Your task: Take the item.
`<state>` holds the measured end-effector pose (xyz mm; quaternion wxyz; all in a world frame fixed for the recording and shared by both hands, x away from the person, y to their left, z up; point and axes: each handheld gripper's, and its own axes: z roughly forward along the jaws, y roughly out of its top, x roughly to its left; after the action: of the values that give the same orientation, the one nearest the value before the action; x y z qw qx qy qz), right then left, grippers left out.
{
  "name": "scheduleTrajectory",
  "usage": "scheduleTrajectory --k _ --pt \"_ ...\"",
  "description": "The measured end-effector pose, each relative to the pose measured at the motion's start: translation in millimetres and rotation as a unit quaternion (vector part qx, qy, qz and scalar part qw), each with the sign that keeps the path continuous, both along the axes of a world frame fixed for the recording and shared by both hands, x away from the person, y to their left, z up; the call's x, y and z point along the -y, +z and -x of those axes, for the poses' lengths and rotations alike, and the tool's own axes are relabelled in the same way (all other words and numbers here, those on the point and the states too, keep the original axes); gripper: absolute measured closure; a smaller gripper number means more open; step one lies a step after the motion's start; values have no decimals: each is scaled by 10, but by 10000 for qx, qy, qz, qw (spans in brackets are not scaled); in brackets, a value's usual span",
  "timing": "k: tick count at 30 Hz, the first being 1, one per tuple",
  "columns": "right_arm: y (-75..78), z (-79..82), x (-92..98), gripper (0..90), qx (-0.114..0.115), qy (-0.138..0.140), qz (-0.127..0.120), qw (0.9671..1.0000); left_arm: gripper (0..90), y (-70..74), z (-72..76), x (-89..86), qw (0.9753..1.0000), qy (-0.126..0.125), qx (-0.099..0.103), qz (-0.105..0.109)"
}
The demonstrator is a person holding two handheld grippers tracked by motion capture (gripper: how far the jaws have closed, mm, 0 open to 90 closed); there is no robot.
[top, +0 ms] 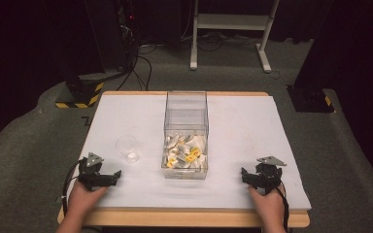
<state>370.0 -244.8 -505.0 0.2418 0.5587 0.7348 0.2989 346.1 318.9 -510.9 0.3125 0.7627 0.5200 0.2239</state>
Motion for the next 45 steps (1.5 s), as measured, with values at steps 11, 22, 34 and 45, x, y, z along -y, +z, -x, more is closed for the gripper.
scheduleTrajectory --k 11,22,34,45 --pt "-3 2 0 109 -4 -8 -16 10000 3 0 0 0 10000 2 0 2" --pt "-1 -1 1 109 -3 -2 -10 10000 5 6 -8 -1 10000 9 -29 11" --pt "6 -7 2 110 -23 29 23 10000 3 4 -9 -1 10000 12 -25 20" --pt "10 -11 -1 107 -45 50 32 10000 6 10 -14 -27 9998 26 -41 206"
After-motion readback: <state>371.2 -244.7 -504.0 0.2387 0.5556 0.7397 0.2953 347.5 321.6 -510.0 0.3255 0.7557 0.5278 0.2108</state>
